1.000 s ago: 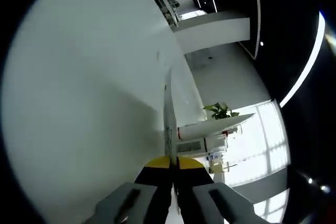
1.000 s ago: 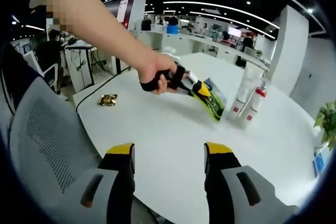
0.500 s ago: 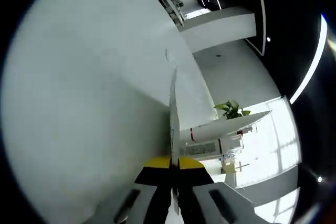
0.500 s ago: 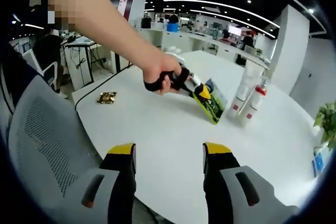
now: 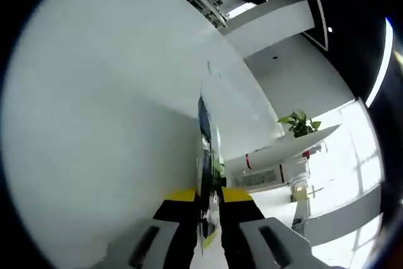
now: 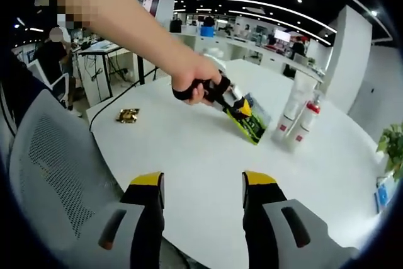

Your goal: Arrange the skincare products in the storage area until every visible bottle or jar stands upright without overlapping.

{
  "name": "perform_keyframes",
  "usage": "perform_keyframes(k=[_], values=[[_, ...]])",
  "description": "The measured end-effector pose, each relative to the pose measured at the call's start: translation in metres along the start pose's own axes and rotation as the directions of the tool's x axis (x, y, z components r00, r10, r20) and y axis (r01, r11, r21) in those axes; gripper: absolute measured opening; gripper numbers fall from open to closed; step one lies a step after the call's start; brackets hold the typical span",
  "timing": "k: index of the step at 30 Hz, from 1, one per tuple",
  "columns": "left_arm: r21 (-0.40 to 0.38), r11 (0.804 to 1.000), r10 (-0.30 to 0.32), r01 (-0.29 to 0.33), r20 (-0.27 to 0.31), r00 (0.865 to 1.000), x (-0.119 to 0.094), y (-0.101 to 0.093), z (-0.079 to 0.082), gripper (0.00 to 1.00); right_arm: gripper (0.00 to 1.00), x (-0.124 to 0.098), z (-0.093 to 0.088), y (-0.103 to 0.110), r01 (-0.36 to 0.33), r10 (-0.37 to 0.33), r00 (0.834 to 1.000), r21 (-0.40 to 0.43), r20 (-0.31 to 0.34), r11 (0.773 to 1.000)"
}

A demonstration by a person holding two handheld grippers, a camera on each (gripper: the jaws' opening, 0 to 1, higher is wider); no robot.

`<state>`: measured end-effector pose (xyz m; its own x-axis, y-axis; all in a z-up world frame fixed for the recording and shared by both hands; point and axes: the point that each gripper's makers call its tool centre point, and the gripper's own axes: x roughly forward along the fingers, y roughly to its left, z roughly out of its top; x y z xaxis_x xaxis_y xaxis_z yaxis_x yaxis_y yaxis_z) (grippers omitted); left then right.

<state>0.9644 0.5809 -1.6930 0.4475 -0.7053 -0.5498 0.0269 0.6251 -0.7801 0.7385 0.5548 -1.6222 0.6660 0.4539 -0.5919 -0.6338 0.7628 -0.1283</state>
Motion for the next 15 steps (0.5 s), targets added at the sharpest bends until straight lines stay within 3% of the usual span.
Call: perform_keyframes(k=[6,11,14,15], values=[[0.1,0.994,0.052,-0.049,-0.029,0.998,-0.002,0.006,0.001,0.23,0.43,-0.001,0.001,-0.003,0.013,-0.013,1.0,-0.007,0.003,1.0],[0.189,0.977,0.104,-0.095,-0.037,0.994,-0.006,0.007,0.003,0.29,0.43,-0.001,0.001,-0.002,0.011,-0.011,1.0,-0.01,0.002,1.0],[0.256,0.959,0.142,-0.123,-0.058,0.988,-0.007,0.012,0.002,0.33,0.41,-0.001,0.0,-0.001,0.006,-0.006,1.0,-0.016,-0.004,1.0],[0.302,0.943,0.163,-0.137,-0.063,0.985,-0.007,0.014,0.002,0.34,0.41,-0.001,0.0,-0.001,0.005,-0.006,1.0,-0.018,-0.003,1.0]])
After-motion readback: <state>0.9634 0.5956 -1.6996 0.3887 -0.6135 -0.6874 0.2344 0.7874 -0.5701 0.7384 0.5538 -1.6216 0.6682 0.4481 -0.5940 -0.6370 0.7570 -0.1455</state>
